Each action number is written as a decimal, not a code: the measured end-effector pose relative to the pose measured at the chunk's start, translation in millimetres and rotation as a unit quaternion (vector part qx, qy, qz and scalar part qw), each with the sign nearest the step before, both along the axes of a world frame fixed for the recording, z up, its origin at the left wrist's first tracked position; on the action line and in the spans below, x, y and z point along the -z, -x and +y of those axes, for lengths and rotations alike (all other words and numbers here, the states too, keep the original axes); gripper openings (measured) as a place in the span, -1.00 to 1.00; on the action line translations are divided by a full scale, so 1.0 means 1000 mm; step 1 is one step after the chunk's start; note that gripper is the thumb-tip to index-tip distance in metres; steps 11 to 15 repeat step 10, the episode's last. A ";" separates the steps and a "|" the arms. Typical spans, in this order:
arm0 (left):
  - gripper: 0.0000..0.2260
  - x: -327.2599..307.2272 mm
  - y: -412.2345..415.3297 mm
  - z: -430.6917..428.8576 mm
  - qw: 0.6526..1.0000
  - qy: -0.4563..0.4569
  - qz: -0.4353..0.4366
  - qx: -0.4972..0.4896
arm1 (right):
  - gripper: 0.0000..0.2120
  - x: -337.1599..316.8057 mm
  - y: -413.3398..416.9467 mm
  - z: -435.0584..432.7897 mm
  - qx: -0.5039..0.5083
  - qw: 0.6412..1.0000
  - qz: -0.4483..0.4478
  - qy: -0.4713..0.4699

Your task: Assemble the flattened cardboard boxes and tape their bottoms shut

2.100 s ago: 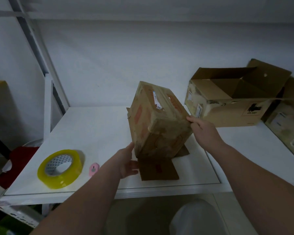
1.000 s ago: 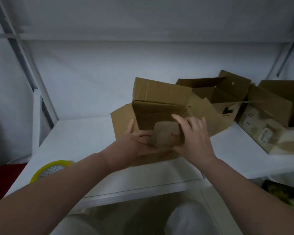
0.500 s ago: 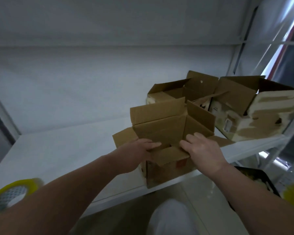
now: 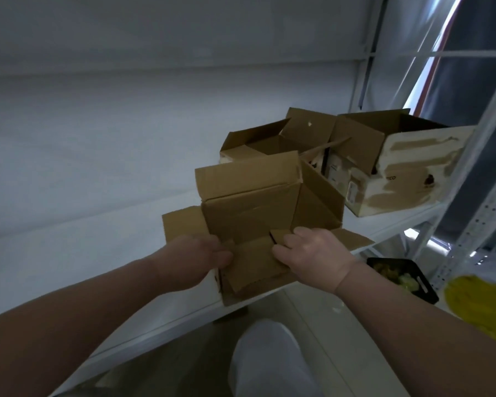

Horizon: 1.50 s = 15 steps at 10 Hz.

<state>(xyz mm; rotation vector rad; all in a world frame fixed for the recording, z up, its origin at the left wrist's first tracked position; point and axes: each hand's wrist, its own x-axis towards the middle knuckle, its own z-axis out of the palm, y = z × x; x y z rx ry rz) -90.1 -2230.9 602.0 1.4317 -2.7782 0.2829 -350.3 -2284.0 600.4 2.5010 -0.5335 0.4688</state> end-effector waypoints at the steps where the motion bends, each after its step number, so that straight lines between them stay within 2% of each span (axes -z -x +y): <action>1: -0.77 -0.002 0.025 -0.014 0.999 0.008 -0.033 -0.025 | -0.87 -0.001 0.017 -0.003 0.049 0.999 0.006 0.003; 2: -0.76 -0.006 0.052 -0.035 0.999 0.019 -0.014 -0.047 | -0.78 -0.004 0.032 -0.018 0.158 0.987 0.012 -0.031; 4: -0.62 -0.010 0.079 -0.077 0.994 -0.019 0.061 -0.090 | -0.79 -0.017 0.039 -0.061 0.381 0.922 -0.009 -0.067; 6: -0.69 -0.007 0.089 -0.114 0.982 -0.028 0.091 -0.160 | -0.71 -0.020 0.022 -0.105 0.478 0.869 -0.022 -0.124; 7: -0.60 -0.004 0.089 -0.128 0.976 -0.041 0.087 -0.193 | -0.71 -0.022 0.010 -0.119 0.487 0.850 -0.083 -0.185; 8: -0.56 -0.012 0.088 -0.137 0.974 -0.091 0.064 -0.195 | -0.69 -0.030 0.003 -0.123 0.486 0.840 -0.122 -0.207; 9: -0.62 -0.022 0.078 -0.137 0.972 -0.109 0.087 -0.189 | -0.65 -0.043 -0.005 -0.121 0.470 0.859 -0.096 -0.181; 10: -0.74 -0.048 0.064 -0.126 0.964 -0.056 0.160 -0.203 | -0.68 -0.064 -0.021 -0.110 0.420 0.886 -0.113 -0.163; 15: -0.74 -0.048 0.064 -0.126 0.964 -0.056 0.160 -0.203 | -0.68 -0.064 -0.021 -0.110 0.420 0.886 -0.113 -0.163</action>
